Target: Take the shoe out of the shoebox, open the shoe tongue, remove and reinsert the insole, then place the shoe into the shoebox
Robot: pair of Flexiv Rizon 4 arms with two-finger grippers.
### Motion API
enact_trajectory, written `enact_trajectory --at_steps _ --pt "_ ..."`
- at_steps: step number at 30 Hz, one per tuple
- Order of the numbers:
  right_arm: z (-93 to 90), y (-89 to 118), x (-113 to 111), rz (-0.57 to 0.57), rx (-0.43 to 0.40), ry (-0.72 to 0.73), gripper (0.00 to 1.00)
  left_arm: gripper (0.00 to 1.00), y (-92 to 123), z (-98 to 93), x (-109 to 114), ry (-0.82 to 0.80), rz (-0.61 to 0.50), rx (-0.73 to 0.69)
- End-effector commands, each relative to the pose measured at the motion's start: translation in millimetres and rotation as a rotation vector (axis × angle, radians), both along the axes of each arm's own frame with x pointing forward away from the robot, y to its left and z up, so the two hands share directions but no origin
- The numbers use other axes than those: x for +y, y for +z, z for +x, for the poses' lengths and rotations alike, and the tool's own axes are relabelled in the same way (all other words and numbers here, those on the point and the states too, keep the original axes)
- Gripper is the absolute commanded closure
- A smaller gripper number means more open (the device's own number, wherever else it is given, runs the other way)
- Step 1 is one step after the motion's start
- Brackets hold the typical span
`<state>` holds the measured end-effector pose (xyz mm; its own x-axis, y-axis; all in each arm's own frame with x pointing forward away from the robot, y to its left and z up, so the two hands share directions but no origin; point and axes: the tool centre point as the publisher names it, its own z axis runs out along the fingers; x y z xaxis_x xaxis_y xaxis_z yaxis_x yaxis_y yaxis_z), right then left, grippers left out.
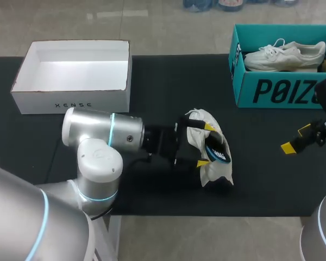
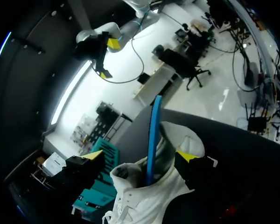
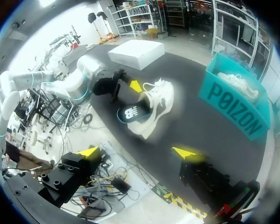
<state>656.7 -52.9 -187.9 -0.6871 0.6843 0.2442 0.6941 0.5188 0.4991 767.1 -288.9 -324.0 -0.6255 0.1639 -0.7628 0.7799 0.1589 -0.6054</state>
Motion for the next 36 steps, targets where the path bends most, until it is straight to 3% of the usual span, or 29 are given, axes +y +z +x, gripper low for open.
enact_trajectory --at_steps 1,6,7,12,14,19,22,30,33,36 --pt "-2.1 -1 0 -0.001 -0.003 -0.002 0.00 0.00 10 -9.2 6 0.022 -0.016 -0.008" --pt "-2.1 -1 0 -0.001 -0.003 -0.002 0.00 0.00 13 -20.6 7 0.042 -0.026 0.005" --pt "-2.1 -1 0 -0.001 -0.003 -0.002 0.00 0.15 12 -23.0 8 0.051 -0.024 0.012" --pt "-2.1 -1 0 -0.001 -0.003 -0.002 0.00 0.23 5 -30.9 15 0.065 -0.006 0.041" --pt "-2.1 -1 0 -0.001 -0.003 -0.002 0.00 0.31 3 -32.3 18 0.068 -0.001 0.048" --pt "-2.1 -1 0 -0.001 -0.003 -0.002 0.00 0.23 0 -31.3 18 0.076 0.006 0.055" --pt "-2.1 -1 0 -0.001 -0.003 -0.002 0.00 0.24 -2 -26.5 14 0.079 0.005 0.056" --pt "-2.1 -1 0 -0.001 -0.003 -0.002 0.00 0.52 -3 -15.8 -3 0.066 0.002 0.069" --pt "-2.1 -1 0 -0.001 -0.003 -0.002 0.00 0.43 -4 -12.6 -9 0.053 0.009 0.069" --pt "-2.1 -1 0 -0.001 -0.003 -0.002 0.00 0.46 -6 -9.5 -11 0.052 0.016 0.070"
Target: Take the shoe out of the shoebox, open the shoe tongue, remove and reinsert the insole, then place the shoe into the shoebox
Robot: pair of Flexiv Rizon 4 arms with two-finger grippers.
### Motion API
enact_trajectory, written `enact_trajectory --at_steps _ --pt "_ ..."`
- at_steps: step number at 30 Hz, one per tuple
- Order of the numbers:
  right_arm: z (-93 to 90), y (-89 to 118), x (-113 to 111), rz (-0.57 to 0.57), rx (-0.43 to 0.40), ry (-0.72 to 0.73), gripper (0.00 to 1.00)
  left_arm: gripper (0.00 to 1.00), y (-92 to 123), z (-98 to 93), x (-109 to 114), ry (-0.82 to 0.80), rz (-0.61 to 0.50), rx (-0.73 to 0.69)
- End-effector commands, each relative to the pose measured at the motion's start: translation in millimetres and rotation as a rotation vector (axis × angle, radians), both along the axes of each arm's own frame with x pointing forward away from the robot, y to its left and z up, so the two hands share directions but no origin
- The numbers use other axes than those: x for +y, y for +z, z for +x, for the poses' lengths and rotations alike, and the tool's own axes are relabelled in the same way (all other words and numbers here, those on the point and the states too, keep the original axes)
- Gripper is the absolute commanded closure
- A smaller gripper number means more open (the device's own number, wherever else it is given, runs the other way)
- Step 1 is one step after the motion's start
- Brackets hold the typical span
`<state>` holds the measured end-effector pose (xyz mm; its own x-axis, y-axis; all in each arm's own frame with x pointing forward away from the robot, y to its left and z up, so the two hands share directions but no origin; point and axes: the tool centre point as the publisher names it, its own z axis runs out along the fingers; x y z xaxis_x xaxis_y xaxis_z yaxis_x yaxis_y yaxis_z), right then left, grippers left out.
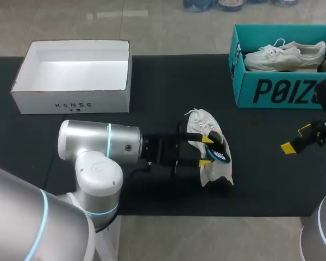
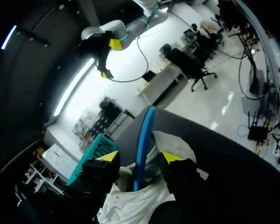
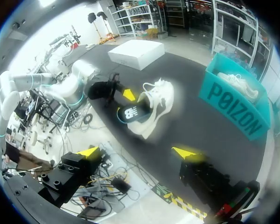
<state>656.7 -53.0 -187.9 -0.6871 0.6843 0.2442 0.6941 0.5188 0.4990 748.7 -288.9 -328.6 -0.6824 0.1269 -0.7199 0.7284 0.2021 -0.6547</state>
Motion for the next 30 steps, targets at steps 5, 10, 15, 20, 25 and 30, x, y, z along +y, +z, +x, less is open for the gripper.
enact_trajectory --at_steps 5,10,15,20,25,30 --pt "-2.1 -1 0 -0.001 -0.003 -0.002 0.00 0.48 -5 13.1 -16 -0.006 0.024 0.009" --pt "-2.1 -1 0 -0.001 -0.003 -0.002 0.00 0.72 -7 15.1 -20 -0.014 0.028 0.016" --pt "-2.1 -1 0 -0.001 -0.003 -0.002 0.00 1.00 -8 12.6 -22 -0.028 0.034 0.022" --pt "-2.1 -1 0 -0.001 -0.003 -0.002 0.00 1.00 -5 12.8 -24 -0.022 0.034 0.005" --pt "-2.1 -1 0 -0.001 -0.003 -0.002 0.00 1.00 3 10.0 -28 -0.031 0.028 -0.030" --pt "-2.1 -1 0 -0.001 -0.003 -0.002 0.00 1.00 1 6.4 -32 -0.044 0.027 -0.040"
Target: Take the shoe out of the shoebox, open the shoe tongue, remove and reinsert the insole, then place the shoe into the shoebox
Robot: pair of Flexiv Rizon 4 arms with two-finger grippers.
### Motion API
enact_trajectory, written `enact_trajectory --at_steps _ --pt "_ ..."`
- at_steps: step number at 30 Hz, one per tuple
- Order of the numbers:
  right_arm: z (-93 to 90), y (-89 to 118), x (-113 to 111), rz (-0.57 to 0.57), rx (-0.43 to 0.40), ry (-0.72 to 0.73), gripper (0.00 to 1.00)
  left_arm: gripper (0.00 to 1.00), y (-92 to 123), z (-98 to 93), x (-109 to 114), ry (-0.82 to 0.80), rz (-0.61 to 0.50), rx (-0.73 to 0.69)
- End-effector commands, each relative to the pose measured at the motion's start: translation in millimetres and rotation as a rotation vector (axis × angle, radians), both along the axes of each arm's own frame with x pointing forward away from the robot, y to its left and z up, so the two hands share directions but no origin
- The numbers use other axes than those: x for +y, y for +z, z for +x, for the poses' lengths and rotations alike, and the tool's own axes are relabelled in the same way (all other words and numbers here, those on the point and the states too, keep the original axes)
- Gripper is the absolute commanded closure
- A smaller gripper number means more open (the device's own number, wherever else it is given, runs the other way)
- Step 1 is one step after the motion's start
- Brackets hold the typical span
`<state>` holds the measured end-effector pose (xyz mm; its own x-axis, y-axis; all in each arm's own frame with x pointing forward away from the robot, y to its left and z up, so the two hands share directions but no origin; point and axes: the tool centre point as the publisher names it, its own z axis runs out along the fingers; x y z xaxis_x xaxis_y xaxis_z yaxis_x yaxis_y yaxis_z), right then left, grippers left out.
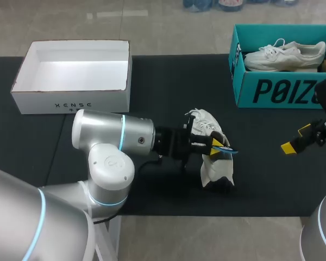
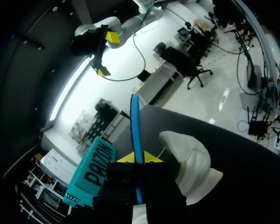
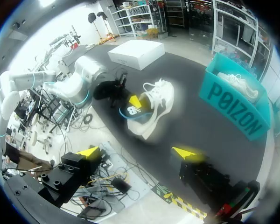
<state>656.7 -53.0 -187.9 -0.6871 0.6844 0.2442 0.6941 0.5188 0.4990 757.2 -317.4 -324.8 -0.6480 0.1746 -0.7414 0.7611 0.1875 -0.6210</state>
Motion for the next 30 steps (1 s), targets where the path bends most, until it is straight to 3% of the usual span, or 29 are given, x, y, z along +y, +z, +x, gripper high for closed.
enact_trajectory --at_steps 1,7,15,22,23,24,25,26,30 --pt "-2.1 -1 0 -0.001 -0.003 -0.002 0.00 1.00 -5 -2.5 -3 -0.005 0.001 -0.001" --pt "-2.1 -1 0 -0.001 -0.003 -0.002 0.00 1.00 -22 0.9 3 -0.018 0.031 0.013" --pt "-2.1 -1 0 -0.001 -0.003 -0.002 0.00 1.00 -43 23.5 8 -0.027 0.099 -0.003" --pt "-2.1 -1 0 -0.001 -0.003 -0.002 0.00 1.00 -54 31.4 -1 -0.033 0.117 -0.009" --pt "-2.1 -1 0 -0.001 -0.003 -0.002 0.00 0.94 -54 30.0 -2 -0.034 0.116 -0.006" --pt "-2.1 -1 0 -0.001 -0.003 -0.002 0.00 0.74 -53 28.6 -3 -0.035 0.112 0.000" --pt "-2.1 -1 0 -0.001 -0.003 -0.002 0.00 0.42 -52 26.2 -4 -0.035 0.111 0.001" --pt "-2.1 -1 0 -0.001 -0.003 -0.002 0.00 0.00 -51 23.7 -5 -0.042 0.108 0.004" --pt "-2.1 -1 0 -0.001 -0.003 -0.002 0.00 0.00 -39 16.2 -3 -0.047 0.101 -0.001"
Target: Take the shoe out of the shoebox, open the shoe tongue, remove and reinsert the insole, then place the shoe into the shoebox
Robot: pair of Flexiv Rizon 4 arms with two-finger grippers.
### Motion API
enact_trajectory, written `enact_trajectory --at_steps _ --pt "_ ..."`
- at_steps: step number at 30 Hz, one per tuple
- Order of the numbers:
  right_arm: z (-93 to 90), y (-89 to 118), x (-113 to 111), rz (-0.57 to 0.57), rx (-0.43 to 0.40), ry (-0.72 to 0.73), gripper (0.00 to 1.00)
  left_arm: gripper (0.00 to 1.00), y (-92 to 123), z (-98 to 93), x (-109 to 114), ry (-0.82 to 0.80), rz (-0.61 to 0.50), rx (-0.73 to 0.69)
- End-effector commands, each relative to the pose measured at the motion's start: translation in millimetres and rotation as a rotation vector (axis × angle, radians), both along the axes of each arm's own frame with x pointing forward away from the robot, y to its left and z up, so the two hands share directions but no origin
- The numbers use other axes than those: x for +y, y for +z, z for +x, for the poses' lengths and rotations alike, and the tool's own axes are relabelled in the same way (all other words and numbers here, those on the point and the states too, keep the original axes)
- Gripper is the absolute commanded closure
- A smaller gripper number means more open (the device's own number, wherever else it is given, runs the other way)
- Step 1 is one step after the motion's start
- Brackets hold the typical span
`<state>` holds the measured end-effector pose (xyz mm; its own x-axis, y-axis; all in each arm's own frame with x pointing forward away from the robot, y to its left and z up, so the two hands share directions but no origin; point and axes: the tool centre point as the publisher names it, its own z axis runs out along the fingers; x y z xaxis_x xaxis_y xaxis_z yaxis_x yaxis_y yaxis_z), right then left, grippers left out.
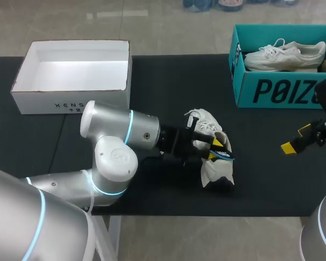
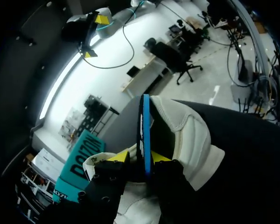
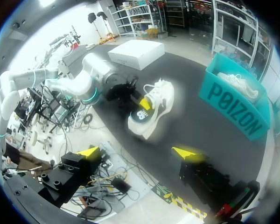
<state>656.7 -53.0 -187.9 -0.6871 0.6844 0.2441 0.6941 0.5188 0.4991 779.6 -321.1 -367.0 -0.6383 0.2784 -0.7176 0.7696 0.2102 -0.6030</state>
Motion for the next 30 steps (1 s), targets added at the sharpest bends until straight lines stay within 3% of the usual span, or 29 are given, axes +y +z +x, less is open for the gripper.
enact_trajectory --at_steps 1,11,20,23,25,30 --pt "-2.0 -1 0 -0.001 -0.003 -0.002 0.00 0.00 6 -7.4 3 0.009 -0.003 -0.009" --pt "-2.0 -1 0 -0.001 -0.003 -0.002 0.00 0.00 34 -11.1 28 0.093 -0.057 -0.033" --pt "-2.0 -1 0 -0.001 -0.003 -0.002 0.00 0.00 31 -29.3 25 0.127 -0.125 0.008" --pt "-2.0 -1 0 -0.001 -0.003 -0.002 0.00 0.12 32 -32.5 24 0.126 -0.139 0.018" --pt "-2.0 -1 0 -0.001 -0.003 -0.002 0.00 0.50 31 -34.2 23 0.124 -0.139 0.027" --pt "-2.0 -1 0 -0.001 -0.003 -0.002 0.00 0.52 27 -32.1 23 0.131 -0.168 0.063"
